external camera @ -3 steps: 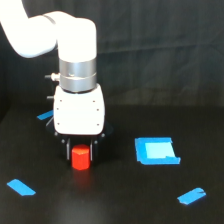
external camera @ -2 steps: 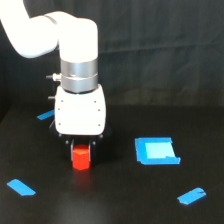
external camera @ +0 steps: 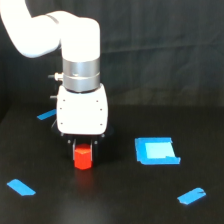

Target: Pick up the red object from the table

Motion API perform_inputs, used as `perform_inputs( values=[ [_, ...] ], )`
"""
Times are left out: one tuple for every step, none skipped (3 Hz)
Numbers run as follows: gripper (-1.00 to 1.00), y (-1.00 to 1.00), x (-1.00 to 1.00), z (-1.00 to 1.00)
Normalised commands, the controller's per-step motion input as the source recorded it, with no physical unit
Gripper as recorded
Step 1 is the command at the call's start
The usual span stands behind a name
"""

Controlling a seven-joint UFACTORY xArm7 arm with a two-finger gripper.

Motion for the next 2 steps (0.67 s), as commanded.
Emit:
perform_inputs(
  values=[
    [-1.0, -0.03, 0.09, 0.96],
    [-0.97, 0.12, 0.17, 0.96]
  ],
)
